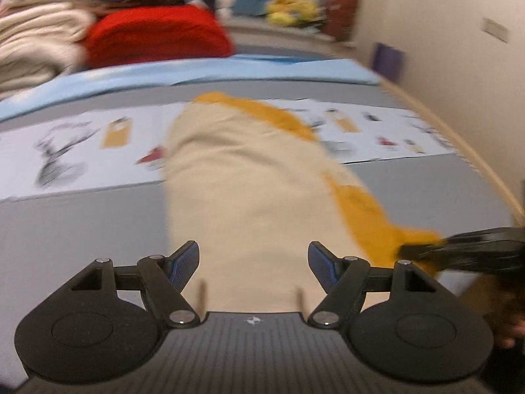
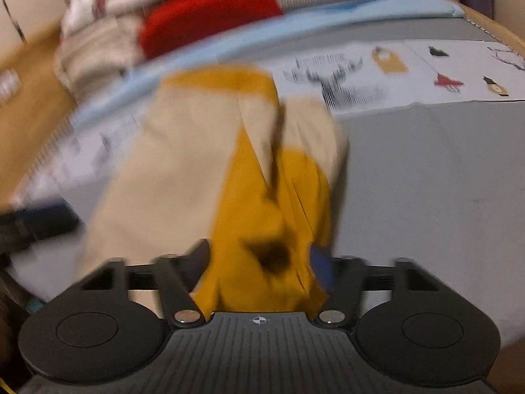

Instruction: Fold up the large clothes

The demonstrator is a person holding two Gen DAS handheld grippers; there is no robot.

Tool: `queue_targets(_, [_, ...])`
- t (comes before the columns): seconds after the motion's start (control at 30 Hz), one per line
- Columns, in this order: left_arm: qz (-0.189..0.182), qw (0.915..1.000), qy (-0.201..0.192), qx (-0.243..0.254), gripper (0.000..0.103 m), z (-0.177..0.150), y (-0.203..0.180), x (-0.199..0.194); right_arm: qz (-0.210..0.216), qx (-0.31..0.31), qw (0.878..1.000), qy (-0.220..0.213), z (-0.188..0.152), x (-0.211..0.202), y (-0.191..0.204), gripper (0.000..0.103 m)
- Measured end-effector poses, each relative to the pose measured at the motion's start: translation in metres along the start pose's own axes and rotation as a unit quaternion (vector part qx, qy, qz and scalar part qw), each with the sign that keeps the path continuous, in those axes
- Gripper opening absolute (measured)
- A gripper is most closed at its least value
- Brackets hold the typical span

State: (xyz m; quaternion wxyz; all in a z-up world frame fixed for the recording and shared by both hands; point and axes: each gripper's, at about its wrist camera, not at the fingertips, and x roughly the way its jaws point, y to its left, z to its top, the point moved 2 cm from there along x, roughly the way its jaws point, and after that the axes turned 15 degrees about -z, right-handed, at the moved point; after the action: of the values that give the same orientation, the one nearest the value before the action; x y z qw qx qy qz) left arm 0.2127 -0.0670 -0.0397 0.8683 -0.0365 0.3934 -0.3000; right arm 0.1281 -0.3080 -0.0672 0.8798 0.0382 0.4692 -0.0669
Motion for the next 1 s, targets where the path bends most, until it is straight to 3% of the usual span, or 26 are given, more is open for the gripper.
queue_targets(0.03, [0.003, 0.9999, -0.003, -0.012, 0.077, 0.002, 0.013, -0.006, 0.015, -0.004, 1.000, -0.015, 0.000, -0.007, 0.002, 0.005])
queue_targets(0.13, [0.000, 0.9996, -0.012, -0.024, 0.076, 0.005, 0.025, -0.015, 0.081, 0.041, 0.987, -0.132, 0.009, -0.054, -0.012, 0.005])
queue_targets(0.17, [0.000, 0.9998, -0.007, -0.020, 0.076, 0.003, 0.025, -0.015, 0.083, 0.057, 0.984, -0.145, 0.009, -0.062, -0.019, 0.005])
queue_targets(0.2, [0.010, 0.9998, 0.016, -0.010, 0.075, 0.000, 0.026, -0.006, 0.060, 0.068, 0.987, -0.134, 0.006, -0.061, -0.027, 0.005])
queue_targets(0.27, [0.056, 0.9918, 0.115, 0.005, 0.070, -0.023, 0.034, 0.010, -0.011, 0.042, 0.998, -0.053, -0.005, -0.034, -0.031, 0.005])
queue_targets(0.3, [0.069, 0.9865, 0.148, 0.003, 0.070, -0.033, 0.038, 0.021, -0.041, 0.022, 0.999, 0.002, -0.014, -0.015, -0.030, 0.005])
queue_targets(0.33, [0.076, 0.9832, 0.166, -0.003, 0.070, -0.038, 0.041, 0.025, -0.053, 0.006, 0.998, 0.026, -0.020, -0.005, -0.027, 0.005])
queue_targets(0.43, [0.063, 0.9888, 0.135, -0.009, 0.066, -0.025, 0.040, 0.011, -0.064, -0.047, 0.996, 0.031, -0.029, 0.004, -0.015, 0.005])
queue_targets(0.53, [-0.004, 0.9958, 0.090, -0.015, 0.065, -0.015, 0.031, -0.002, -0.071, -0.052, 0.996, 0.025, -0.027, 0.000, -0.014, 0.005])
queue_targets(0.57, [-0.007, 0.9926, 0.121, -0.001, 0.060, -0.021, 0.029, 0.008, -0.071, -0.051, 0.996, 0.025, -0.027, -0.001, -0.013, 0.005])
queue_targets(0.63, [0.016, 0.9787, 0.204, 0.008, 0.061, -0.046, 0.038, 0.037, -0.080, -0.063, 0.994, 0.027, -0.026, 0.004, -0.007, 0.004])
queue_targets(0.67, [0.016, 0.9761, 0.217, 0.000, 0.062, -0.054, 0.041, 0.042, -0.087, -0.072, 0.993, 0.028, -0.028, 0.002, -0.005, 0.004])
queue_targets(0.87, [-0.013, 0.9799, 0.199, -0.003, 0.062, -0.043, 0.043, 0.033, -0.110, -0.112, 0.987, 0.043, -0.030, 0.014, 0.008, 0.004])
queue_targets(1.0, [-0.019, 0.9886, 0.150, -0.002, 0.062, -0.026, 0.040, 0.015, -0.117, -0.113, 0.985, 0.063, -0.032, 0.017, 0.007, 0.006])
